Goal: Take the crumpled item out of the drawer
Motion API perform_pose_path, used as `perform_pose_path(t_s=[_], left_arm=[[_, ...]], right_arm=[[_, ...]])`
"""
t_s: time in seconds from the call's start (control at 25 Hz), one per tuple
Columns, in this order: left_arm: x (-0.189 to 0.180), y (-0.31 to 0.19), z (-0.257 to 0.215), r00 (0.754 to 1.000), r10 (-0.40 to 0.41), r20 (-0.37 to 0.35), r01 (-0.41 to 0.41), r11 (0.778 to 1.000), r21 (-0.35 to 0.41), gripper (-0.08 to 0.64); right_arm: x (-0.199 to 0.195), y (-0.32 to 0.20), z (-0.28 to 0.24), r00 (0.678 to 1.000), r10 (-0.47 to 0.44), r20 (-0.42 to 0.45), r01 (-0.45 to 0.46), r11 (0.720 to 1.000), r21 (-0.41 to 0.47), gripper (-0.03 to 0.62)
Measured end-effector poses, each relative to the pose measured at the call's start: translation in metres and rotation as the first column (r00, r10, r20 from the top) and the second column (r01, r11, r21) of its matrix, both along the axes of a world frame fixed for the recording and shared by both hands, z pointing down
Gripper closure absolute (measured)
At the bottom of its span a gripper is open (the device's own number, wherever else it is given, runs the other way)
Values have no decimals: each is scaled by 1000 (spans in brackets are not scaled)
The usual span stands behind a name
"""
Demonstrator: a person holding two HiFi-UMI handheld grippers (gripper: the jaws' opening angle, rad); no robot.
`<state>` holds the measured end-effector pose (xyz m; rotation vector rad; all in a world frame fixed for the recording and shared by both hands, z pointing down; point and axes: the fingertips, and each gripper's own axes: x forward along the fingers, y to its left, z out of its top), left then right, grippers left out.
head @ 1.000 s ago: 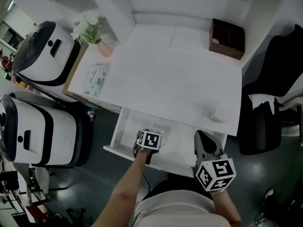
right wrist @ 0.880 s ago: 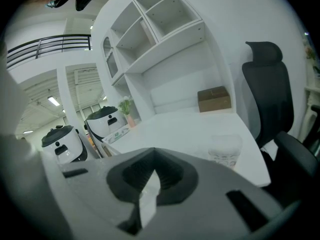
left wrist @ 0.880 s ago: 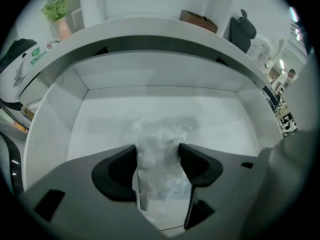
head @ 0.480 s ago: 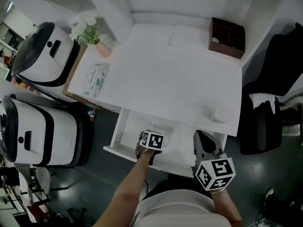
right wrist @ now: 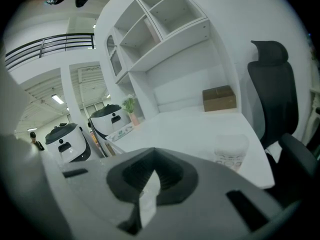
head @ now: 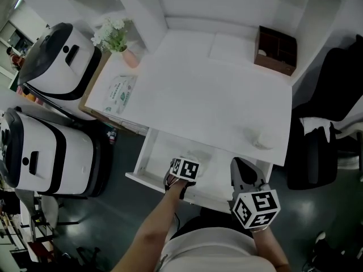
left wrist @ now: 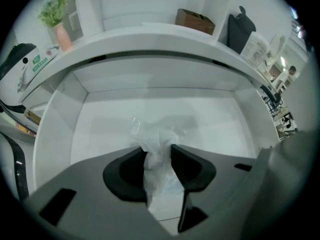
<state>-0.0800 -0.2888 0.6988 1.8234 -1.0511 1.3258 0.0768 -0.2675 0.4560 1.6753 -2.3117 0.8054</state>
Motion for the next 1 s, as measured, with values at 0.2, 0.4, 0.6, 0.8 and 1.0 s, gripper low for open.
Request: perform_pose_path(t_s=[0.2, 0.4, 0.6, 0.8, 1.0], left_arm=[[4, 1, -26, 998, -14, -68, 17, 998, 54, 422], [4, -1, -57, 991, -29, -127, 46, 991, 128, 422], [1, 4, -84, 984, -37, -172, 70, 979, 190, 423], [-2, 7, -112, 974, -54, -222, 112, 960, 258, 425], [-8, 11, -143, 966, -49, -253, 133, 936, 326, 425]], right_arm=[[-7, 1, -1, 1000, -17, 0, 17, 1000, 3, 591], [-17, 6, -2, 999, -39, 1, 39, 999, 6, 591], [-24, 12, -6, 999, -52, -3, 52, 998, 18, 591], [-30, 16, -11, 998, -60, -3, 61, 998, 33, 591], [-32, 22, -16, 998, -65, -3, 65, 997, 50, 591]])
